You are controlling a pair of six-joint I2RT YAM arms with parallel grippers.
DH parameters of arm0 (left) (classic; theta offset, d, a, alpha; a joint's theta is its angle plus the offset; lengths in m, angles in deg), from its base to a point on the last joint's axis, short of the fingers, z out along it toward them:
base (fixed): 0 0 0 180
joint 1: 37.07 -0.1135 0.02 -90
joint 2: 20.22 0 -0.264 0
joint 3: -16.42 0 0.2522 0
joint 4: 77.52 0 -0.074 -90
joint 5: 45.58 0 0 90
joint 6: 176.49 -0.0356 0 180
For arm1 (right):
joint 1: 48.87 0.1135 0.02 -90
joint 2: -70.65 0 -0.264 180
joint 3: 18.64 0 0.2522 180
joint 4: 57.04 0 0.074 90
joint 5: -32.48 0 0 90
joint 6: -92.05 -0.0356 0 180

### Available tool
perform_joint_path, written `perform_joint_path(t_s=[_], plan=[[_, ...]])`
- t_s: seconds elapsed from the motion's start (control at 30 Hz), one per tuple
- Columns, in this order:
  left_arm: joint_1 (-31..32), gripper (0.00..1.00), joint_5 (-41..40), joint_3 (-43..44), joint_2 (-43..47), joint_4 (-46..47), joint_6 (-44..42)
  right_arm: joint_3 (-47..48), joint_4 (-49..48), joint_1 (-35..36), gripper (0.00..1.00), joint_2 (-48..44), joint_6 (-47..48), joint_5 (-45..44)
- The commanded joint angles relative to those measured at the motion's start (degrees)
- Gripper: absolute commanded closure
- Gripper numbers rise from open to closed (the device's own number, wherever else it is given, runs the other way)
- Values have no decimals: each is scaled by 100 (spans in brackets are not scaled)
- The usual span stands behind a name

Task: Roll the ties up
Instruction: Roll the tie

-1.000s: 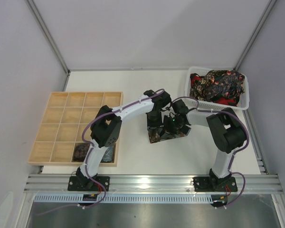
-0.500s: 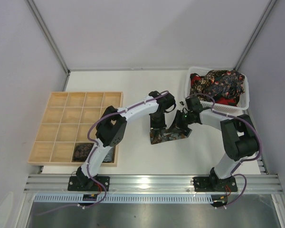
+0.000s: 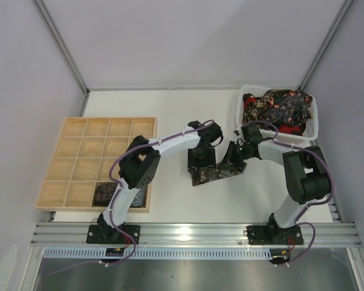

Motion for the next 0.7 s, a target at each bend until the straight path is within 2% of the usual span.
perform_joint_path(t_s=[0.0, 0.43, 0.67], plan=[[93, 30, 113, -163, 157, 657, -103, 32, -108, -28, 100, 54, 165, 81], [-39, 33, 332, 232, 131, 316, -112, -3, -179, -55, 100, 634, 236, -174], [-100, 29, 464, 302, 254, 350, 3, -188, -416, 16, 100, 678, 68, -121]])
